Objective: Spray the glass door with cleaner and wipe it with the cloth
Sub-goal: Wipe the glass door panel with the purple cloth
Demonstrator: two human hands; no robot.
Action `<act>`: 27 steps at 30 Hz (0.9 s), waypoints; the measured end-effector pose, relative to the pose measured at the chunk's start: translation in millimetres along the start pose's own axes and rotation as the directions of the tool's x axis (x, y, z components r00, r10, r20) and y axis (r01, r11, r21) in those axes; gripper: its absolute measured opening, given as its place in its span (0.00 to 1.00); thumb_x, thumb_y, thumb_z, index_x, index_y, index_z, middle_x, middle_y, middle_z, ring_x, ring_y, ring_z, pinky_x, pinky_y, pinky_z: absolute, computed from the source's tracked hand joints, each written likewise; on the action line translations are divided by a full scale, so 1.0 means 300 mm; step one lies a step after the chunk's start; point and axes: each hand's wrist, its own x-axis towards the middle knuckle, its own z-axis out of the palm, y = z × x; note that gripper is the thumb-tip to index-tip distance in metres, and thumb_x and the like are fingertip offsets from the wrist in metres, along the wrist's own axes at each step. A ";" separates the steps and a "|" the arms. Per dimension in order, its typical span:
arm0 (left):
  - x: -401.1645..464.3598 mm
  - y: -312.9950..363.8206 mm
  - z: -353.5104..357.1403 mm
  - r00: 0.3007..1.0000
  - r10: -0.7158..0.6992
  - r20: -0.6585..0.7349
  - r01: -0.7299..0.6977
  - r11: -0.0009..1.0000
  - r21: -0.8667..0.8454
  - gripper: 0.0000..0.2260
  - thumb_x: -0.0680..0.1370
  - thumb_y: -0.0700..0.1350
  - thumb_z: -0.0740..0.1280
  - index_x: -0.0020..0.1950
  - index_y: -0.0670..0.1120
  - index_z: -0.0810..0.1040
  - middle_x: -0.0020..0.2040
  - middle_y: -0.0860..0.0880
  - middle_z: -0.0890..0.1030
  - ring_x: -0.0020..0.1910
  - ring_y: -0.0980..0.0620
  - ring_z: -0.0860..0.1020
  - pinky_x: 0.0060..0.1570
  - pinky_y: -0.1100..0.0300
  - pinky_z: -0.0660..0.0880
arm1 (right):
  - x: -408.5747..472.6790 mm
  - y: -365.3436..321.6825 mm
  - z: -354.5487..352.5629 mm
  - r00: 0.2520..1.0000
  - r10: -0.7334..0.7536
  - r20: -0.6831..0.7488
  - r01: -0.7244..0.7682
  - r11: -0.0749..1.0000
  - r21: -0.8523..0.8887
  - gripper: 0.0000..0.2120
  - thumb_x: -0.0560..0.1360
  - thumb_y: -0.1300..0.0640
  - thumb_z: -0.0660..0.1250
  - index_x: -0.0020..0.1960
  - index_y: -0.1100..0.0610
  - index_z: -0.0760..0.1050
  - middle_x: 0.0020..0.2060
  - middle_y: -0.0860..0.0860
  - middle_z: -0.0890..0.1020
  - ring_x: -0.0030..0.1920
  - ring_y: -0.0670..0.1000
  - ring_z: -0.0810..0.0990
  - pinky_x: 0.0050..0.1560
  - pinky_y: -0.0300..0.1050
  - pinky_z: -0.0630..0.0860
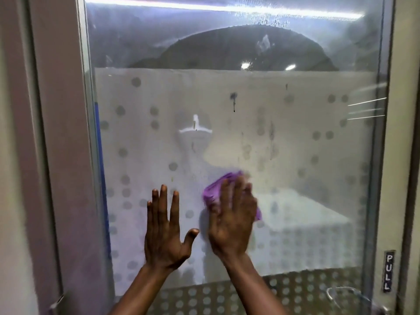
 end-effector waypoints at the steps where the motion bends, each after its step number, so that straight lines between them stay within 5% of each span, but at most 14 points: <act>1: -0.001 -0.001 -0.007 1.000 -0.004 -0.005 0.004 0.999 -0.049 0.41 0.81 0.70 0.50 0.86 0.46 0.48 0.87 0.42 0.47 0.86 0.39 0.45 0.85 0.50 0.40 | -0.024 -0.014 0.018 0.987 -0.150 0.048 0.151 0.988 -0.011 0.30 0.86 0.42 0.51 0.84 0.51 0.54 0.85 0.56 0.53 0.85 0.60 0.51 0.83 0.59 0.48; 5: 0.006 -0.018 -0.046 1.000 -0.007 -0.027 0.005 0.996 -0.088 0.38 0.82 0.67 0.50 0.86 0.47 0.47 0.87 0.44 0.48 0.86 0.41 0.46 0.85 0.51 0.42 | -0.050 0.044 0.028 0.781 -0.605 0.155 0.615 0.788 -0.023 0.31 0.84 0.41 0.60 0.83 0.47 0.58 0.84 0.53 0.58 0.84 0.58 0.56 0.81 0.61 0.55; 7: 0.010 -0.041 -0.070 1.000 -0.020 -0.023 0.019 0.999 -0.033 0.38 0.83 0.66 0.50 0.86 0.46 0.48 0.87 0.44 0.48 0.86 0.42 0.46 0.85 0.51 0.42 | -0.018 0.103 0.000 0.688 -0.701 0.189 0.718 0.696 -0.034 0.31 0.84 0.41 0.60 0.83 0.47 0.58 0.84 0.52 0.58 0.84 0.58 0.56 0.82 0.59 0.54; 8: 0.014 -0.058 -0.082 0.999 -0.028 -0.022 0.028 1.000 -0.004 0.38 0.83 0.66 0.49 0.86 0.46 0.48 0.87 0.44 0.48 0.86 0.42 0.46 0.85 0.51 0.42 | 0.000 0.126 -0.014 0.699 -0.693 0.178 0.710 0.703 -0.047 0.30 0.84 0.41 0.60 0.83 0.47 0.58 0.84 0.52 0.58 0.84 0.58 0.56 0.82 0.60 0.55; 10: 0.020 -0.102 -0.105 0.998 -0.058 -0.019 0.059 0.997 0.044 0.38 0.83 0.67 0.48 0.86 0.45 0.48 0.87 0.42 0.48 0.86 0.40 0.46 0.85 0.50 0.42 | 0.027 0.147 -0.033 0.857 -0.509 0.081 0.515 0.853 -0.087 0.30 0.85 0.42 0.58 0.84 0.49 0.58 0.84 0.54 0.56 0.84 0.59 0.56 0.81 0.61 0.57; 12: 0.022 -0.136 -0.117 0.996 -0.085 -0.013 0.086 0.993 0.076 0.38 0.83 0.67 0.47 0.86 0.44 0.48 0.87 0.42 0.48 0.86 0.40 0.46 0.85 0.49 0.42 | 0.058 0.120 -0.039 0.984 -0.172 -0.036 0.170 0.983 -0.071 0.30 0.85 0.43 0.53 0.84 0.51 0.56 0.85 0.54 0.52 0.84 0.59 0.53 0.83 0.59 0.52; 14: 0.021 -0.148 -0.112 0.996 -0.085 0.009 0.084 0.991 0.103 0.38 0.83 0.68 0.46 0.86 0.45 0.47 0.87 0.43 0.46 0.86 0.41 0.45 0.85 0.49 0.42 | 0.095 0.053 -0.027 0.994 0.056 -0.090 -0.060 0.997 -0.037 0.29 0.86 0.44 0.49 0.84 0.53 0.55 0.85 0.54 0.51 0.85 0.58 0.50 0.82 0.58 0.49; 16: 0.016 -0.145 -0.101 0.996 -0.083 0.017 0.080 0.990 0.112 0.40 0.82 0.69 0.45 0.86 0.45 0.46 0.87 0.43 0.47 0.86 0.42 0.46 0.85 0.49 0.42 | 0.127 -0.025 -0.009 0.988 0.104 -0.113 -0.106 0.994 -0.011 0.29 0.86 0.44 0.48 0.84 0.53 0.55 0.85 0.54 0.52 0.85 0.58 0.49 0.82 0.58 0.48; 21: 0.007 -0.154 -0.091 0.996 -0.076 -0.042 0.077 0.996 0.042 0.43 0.81 0.71 0.41 0.85 0.41 0.48 0.87 0.41 0.50 0.86 0.40 0.49 0.85 0.49 0.44 | 0.160 -0.197 0.052 0.970 -0.235 -0.052 0.235 0.972 -0.022 0.30 0.85 0.42 0.55 0.83 0.54 0.58 0.84 0.57 0.57 0.85 0.58 0.53 0.83 0.59 0.51; 27: -0.006 -0.183 -0.091 0.993 -0.037 -0.112 0.033 0.999 -0.041 0.43 0.80 0.72 0.41 0.86 0.44 0.48 0.87 0.44 0.50 0.86 0.40 0.50 0.85 0.48 0.47 | 0.105 -0.214 0.079 0.776 -0.628 0.057 0.629 0.778 -0.002 0.31 0.85 0.40 0.59 0.84 0.50 0.58 0.84 0.53 0.58 0.84 0.57 0.56 0.81 0.59 0.58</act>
